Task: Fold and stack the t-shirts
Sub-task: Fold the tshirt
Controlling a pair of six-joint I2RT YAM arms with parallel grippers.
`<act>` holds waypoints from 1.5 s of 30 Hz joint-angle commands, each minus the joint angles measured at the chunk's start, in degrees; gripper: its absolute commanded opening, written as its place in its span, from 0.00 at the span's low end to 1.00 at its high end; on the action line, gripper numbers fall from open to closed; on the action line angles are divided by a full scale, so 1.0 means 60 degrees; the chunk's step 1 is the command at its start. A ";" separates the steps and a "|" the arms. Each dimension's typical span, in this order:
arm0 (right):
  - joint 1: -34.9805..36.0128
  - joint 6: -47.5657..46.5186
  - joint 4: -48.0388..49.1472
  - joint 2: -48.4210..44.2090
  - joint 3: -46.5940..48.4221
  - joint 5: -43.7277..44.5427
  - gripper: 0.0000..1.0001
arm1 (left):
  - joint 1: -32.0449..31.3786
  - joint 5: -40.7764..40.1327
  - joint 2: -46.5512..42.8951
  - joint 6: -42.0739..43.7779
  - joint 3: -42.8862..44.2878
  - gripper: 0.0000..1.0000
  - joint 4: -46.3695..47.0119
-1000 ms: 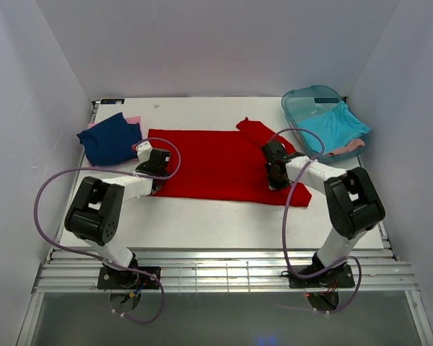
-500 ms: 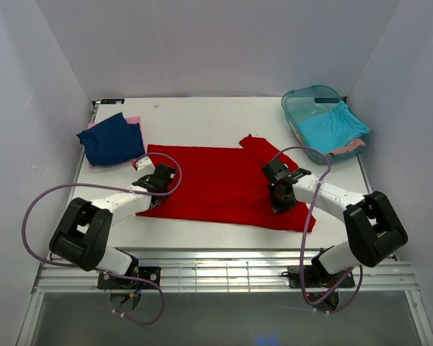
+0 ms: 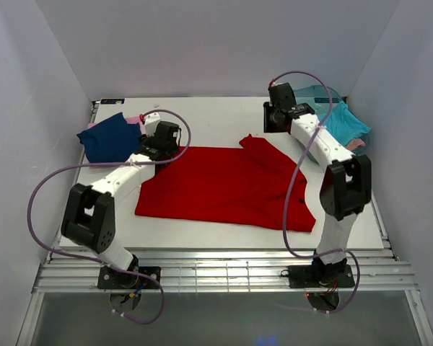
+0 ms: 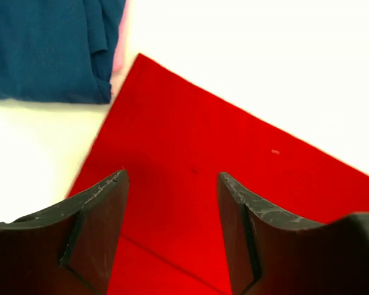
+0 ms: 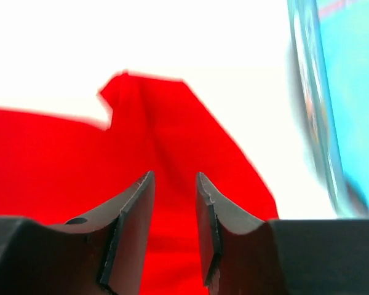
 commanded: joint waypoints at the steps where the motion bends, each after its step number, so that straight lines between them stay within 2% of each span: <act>1: -0.0688 -0.0687 0.0382 0.1632 0.1319 -0.1242 0.39 | 0.0681 0.0368 0.1074 0.1183 0.0651 0.70 -0.0046; 5: -0.1158 -0.0921 0.0573 0.3813 0.3557 -0.2705 0.40 | 0.0917 0.0618 0.1632 0.1418 0.1078 0.70 -0.0120; 11: -0.1582 -0.1112 0.0909 0.5135 0.4663 -0.3717 0.43 | 0.1049 0.0574 0.1413 0.1755 0.0962 0.70 -0.0003; 17: -0.1700 -0.0805 0.1232 0.5386 0.4210 -0.4320 0.43 | 0.1313 0.0633 0.1442 0.1887 0.0903 0.70 0.0012; 26: -0.1715 -0.0585 0.1641 0.4963 0.2571 -0.4556 0.43 | 0.1504 0.0662 0.1559 0.1902 0.0947 0.70 0.0114; 39: -0.1715 -0.0702 0.1495 0.4610 0.1909 -0.4745 0.42 | 0.1548 0.0589 0.1545 0.1800 0.0756 0.70 0.0276; 42: -0.1715 -0.0600 0.1481 0.4595 0.1865 -0.4965 0.41 | 0.1562 0.0574 0.1574 0.1799 0.0742 0.70 0.0276; 45: -0.1686 -0.0570 0.1540 0.4522 0.1792 -0.5009 0.33 | 0.1562 0.0589 0.1574 0.1770 0.0742 0.70 0.0276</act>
